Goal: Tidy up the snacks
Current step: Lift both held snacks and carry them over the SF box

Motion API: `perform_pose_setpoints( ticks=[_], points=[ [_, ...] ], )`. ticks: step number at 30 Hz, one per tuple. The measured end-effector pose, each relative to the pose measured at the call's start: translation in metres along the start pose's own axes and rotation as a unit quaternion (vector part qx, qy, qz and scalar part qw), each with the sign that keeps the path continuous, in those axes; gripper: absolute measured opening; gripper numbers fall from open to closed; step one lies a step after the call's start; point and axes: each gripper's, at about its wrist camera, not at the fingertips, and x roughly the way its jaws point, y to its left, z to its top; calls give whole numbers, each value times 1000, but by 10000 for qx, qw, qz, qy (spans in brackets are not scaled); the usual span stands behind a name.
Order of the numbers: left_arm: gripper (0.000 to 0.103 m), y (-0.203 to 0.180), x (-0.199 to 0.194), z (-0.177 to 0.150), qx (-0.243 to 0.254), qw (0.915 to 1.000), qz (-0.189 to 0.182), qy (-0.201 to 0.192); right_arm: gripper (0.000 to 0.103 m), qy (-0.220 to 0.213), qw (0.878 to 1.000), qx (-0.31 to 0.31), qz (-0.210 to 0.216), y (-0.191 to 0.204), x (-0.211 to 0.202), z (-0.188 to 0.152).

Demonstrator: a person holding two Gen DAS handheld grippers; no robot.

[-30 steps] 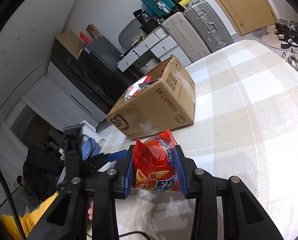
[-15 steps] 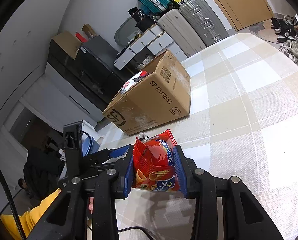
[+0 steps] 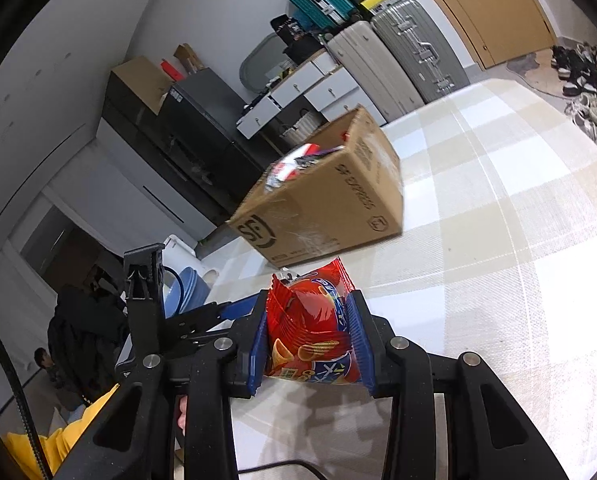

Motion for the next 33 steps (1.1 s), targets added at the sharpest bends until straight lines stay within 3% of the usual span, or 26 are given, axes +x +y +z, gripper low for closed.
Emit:
perform_pose_setpoints(
  ticks=[8, 14, 23, 33],
  points=[
    [57, 1, -62, 12, -26, 9994, 39, -349, 37, -47, 9994, -326, 100, 38, -17, -4],
    [57, -15, -126, 2, -112, 9975, 93, -696, 37, -161, 9988, -444, 125, 60, -35, -8],
    [57, -35, -206, -46, -433, 9921, -64, -1172, 37, -300, 9965, -768, 164, 90, -62, -29],
    [57, -53, -228, -103, -581, 9928, -258, -1016, 37, -59, 9967, -794, 138, 93, -62, -64]
  ],
)
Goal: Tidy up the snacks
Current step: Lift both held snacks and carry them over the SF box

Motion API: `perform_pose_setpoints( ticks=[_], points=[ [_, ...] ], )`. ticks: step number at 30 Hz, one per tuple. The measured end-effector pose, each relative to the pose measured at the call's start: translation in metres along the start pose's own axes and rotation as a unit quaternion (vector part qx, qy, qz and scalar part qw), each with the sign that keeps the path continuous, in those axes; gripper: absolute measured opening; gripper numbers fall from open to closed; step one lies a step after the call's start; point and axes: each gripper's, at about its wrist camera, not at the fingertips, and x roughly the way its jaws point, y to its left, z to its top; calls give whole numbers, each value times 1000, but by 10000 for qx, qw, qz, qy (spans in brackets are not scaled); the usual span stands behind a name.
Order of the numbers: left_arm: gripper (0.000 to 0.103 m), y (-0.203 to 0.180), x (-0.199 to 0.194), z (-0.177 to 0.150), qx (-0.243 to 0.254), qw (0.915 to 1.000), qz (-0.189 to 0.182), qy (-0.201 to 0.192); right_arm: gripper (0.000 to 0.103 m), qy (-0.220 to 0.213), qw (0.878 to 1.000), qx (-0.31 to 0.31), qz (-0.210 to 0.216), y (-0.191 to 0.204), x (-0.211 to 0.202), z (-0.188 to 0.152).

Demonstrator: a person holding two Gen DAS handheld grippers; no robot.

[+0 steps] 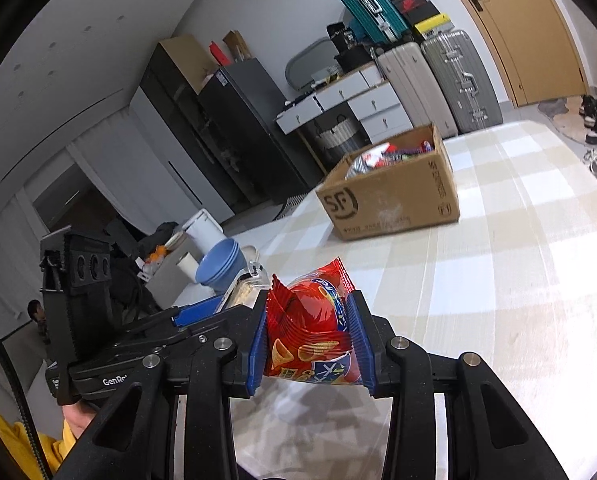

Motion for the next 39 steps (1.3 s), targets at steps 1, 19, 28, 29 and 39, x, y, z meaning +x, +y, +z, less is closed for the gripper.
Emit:
perform_pose_setpoints(
  ticks=[1, 19, 28, 29, 39],
  points=[
    [57, 0, -1, -4, -22, 10000, -2, 18, 37, 20, 10000, 9, -3, 0, 1, -2],
    [57, 22, 45, 0, -332, 9991, -74, 261, 37, 108, 9999, 124, 24, -3, 9, 4],
    [57, 43, 57, 56, -245, 9996, -38, 121, 37, -15, 10000, 28, 20, -6, 22, 46],
    [58, 44, 60, 65, -213, 9997, -36, 109, 37, -29, 10000, 14, 30, -6, 24, 52],
    [58, 74, 127, 182, -51, 9998, 174, 76, 38, -208, 9993, -270, -132, -12, 59, 149]
  ],
)
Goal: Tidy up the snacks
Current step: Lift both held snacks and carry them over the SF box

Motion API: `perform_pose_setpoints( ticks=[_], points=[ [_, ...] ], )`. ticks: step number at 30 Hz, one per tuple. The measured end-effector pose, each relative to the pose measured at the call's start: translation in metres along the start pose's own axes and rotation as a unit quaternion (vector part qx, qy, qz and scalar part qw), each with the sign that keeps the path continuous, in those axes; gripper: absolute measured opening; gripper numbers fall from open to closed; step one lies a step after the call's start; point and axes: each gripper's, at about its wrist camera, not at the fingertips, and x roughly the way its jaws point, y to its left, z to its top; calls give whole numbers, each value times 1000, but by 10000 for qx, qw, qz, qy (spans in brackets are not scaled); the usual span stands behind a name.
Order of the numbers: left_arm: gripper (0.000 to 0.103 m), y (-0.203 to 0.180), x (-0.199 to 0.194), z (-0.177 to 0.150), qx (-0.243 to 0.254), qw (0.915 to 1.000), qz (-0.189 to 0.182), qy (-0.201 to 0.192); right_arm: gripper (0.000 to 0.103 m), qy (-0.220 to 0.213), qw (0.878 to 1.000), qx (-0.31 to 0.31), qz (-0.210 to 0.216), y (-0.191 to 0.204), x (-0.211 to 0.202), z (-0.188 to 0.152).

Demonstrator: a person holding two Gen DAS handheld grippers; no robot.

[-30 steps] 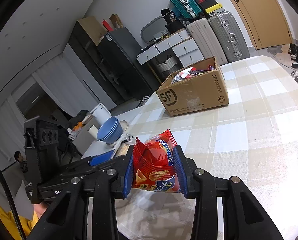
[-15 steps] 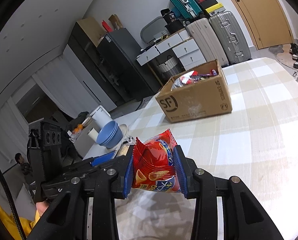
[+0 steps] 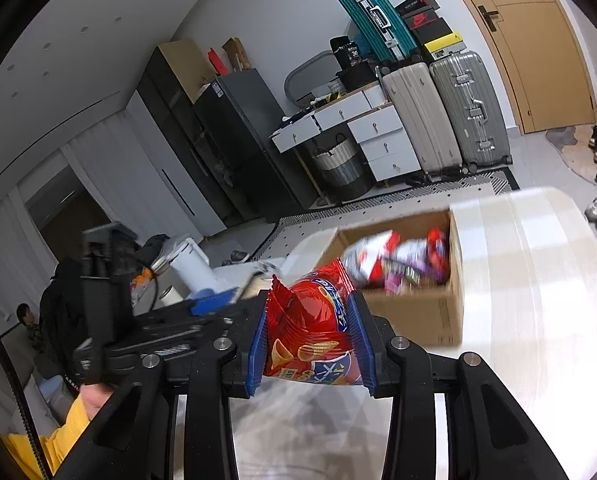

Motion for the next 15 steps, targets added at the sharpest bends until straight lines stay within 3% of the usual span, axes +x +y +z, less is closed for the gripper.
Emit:
perform_pose_setpoints(
  ticks=[5, 8, 15],
  points=[
    [58, 17, 53, 57, -81, 9996, -180, 189, 38, -1, 9999, -27, -161, -13, 28, 46],
    [58, 28, 93, 88, -237, 9980, -392, 442, 38, 107, 9991, 317, -253, -31, 49, 71],
    [58, 52, 180, 133, -470, 9920, -472, 1070, 38, 312, 9970, 644, -300, -63, 96, 93]
  ],
)
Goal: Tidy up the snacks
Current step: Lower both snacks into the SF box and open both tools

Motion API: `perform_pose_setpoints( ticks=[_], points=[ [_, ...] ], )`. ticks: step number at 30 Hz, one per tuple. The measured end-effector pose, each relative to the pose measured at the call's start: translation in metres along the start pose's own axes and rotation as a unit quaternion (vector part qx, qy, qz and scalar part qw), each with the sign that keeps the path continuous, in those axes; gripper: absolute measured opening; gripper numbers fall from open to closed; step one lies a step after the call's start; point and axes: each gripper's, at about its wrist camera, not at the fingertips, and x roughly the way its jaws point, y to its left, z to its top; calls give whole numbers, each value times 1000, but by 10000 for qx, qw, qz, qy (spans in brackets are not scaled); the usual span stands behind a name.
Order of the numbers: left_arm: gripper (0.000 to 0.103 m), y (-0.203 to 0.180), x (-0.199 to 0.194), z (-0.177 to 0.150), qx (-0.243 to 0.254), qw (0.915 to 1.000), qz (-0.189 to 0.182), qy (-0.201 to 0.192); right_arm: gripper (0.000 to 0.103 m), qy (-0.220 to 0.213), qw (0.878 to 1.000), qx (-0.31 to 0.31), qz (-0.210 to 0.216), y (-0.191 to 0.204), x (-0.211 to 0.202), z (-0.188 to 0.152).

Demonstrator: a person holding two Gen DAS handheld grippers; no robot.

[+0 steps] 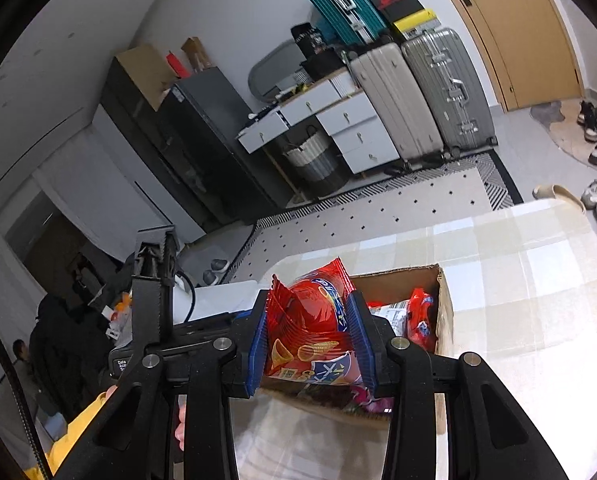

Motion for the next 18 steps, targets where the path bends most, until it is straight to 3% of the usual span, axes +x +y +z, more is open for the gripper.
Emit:
perform_pose_setpoints(
  ticks=[3, 4, 11, 14, 18],
  points=[
    [57, 6, 35, 8, -93, 9983, -301, 489, 38, 87, 9995, 290, 101, -9, 15, 0],
    [57, 8, 41, 9, -91, 9983, -194, 534, 38, 110, 9993, 332, 131, -12, 19, 1],
    [57, 3, 52, 18, 204, 9990, 84, 390, 38, 119, 9995, 289, 41, -21, 38, 2],
    [72, 0, 52, 20, 139, 9987, -62, 488, 38, 114, 9993, 337, 80, -24, 42, 6],
    [79, 2, 42, 21, 16, 9995, 6, 325, 38, 94, 9981, 603, 62, -34, 45, 11]
  ],
)
